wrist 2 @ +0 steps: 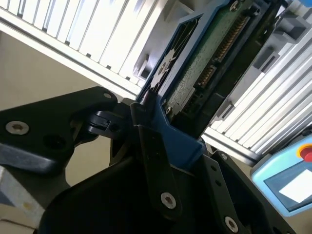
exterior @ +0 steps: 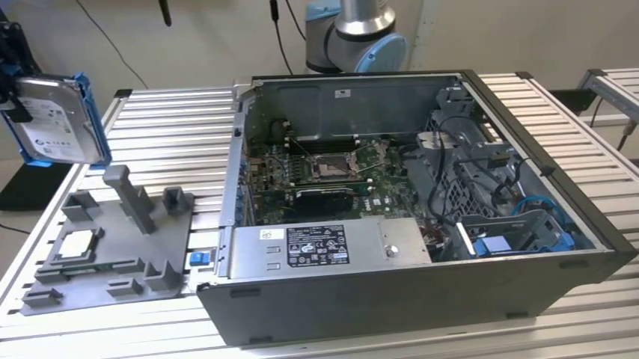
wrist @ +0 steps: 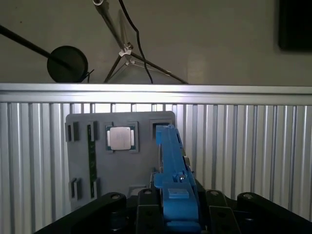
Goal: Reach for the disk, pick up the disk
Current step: 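Pick up the disk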
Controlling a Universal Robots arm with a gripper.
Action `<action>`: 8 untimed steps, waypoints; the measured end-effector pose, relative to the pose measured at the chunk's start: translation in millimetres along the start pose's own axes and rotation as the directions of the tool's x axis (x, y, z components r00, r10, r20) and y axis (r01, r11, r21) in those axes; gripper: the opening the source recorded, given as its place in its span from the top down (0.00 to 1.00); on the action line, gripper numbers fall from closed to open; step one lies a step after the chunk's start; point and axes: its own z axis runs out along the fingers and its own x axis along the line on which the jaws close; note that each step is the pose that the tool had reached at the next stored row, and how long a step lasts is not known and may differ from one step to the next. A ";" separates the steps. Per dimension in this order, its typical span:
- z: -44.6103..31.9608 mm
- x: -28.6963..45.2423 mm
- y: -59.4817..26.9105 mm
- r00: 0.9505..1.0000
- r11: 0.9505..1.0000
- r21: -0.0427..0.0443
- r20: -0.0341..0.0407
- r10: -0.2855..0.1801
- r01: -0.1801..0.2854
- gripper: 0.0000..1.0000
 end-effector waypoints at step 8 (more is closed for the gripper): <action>-1.6 -0.1 0.5 1.000 0.999 0.044 0.001 -0.002 0.002 1.00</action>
